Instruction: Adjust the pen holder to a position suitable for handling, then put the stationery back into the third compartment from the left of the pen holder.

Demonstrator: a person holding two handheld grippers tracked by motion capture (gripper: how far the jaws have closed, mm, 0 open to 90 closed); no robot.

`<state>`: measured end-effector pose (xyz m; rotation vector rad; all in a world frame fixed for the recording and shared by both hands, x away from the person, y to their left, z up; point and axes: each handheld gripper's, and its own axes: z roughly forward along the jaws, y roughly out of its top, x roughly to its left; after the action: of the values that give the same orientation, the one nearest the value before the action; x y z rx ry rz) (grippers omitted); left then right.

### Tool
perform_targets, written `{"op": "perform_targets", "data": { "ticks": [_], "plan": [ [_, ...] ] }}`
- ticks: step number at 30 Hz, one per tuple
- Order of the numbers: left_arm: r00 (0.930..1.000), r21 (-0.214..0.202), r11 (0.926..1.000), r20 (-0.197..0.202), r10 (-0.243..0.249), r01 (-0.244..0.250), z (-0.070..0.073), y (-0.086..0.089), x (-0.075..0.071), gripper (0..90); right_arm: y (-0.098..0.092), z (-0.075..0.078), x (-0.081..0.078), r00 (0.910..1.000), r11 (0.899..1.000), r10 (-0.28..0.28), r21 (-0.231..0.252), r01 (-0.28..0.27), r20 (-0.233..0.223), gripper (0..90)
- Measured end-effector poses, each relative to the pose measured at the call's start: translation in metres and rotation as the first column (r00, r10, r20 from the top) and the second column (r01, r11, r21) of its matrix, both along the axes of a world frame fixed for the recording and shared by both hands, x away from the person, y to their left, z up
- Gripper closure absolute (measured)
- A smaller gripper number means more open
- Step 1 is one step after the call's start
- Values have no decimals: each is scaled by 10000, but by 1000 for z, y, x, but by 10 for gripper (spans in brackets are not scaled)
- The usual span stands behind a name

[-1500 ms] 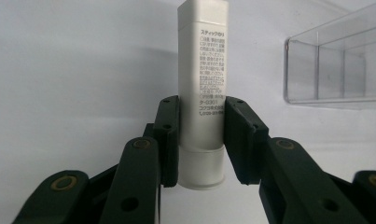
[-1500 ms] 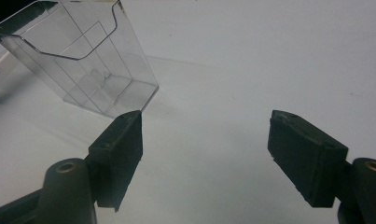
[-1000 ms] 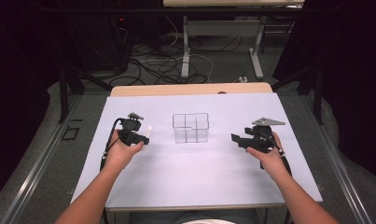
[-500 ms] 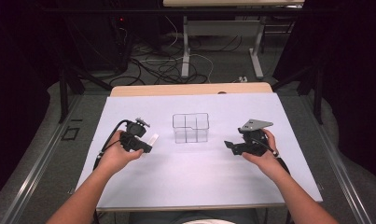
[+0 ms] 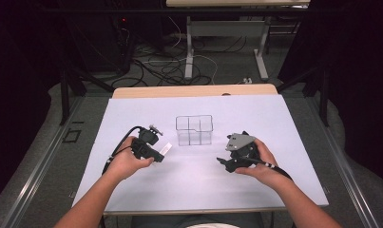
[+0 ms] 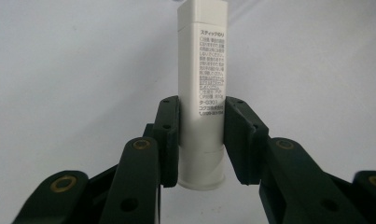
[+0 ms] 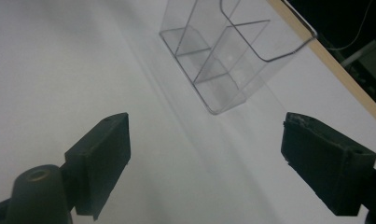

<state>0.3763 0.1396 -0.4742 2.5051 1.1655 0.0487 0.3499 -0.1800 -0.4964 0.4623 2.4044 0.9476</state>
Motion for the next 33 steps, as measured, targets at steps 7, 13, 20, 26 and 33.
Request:
{"op": "perform_targets", "data": {
  "ticks": [7,13,20,26,33],
  "plan": [
    [9986,84,9987,-175,-495,496,-1,-12,-1,683,19,-3,-8,9872,9804,1300,-1609,-1140,921,302],
    [9955,58,9958,-248,-917,919,0,-24,0,683,32,-5,-12,9604,9408,2467,-2697,-2052,1297,357],
    [9928,-3,9937,-435,-1121,1121,1,-34,1,683,39,-7,-15,9353,9176,3085,-3135,-2445,1733,390],
    [9904,-85,9919,-553,-1269,1266,1,-40,1,683,45,-13,-20,9185,9021,3458,-3371,-2693,1915,410],
    [9868,-61,9894,-716,-1454,1453,-4,-46,0,683,53,-17,-24,8746,8627,4135,-4162,-2874,2531,447]
  ]
}}
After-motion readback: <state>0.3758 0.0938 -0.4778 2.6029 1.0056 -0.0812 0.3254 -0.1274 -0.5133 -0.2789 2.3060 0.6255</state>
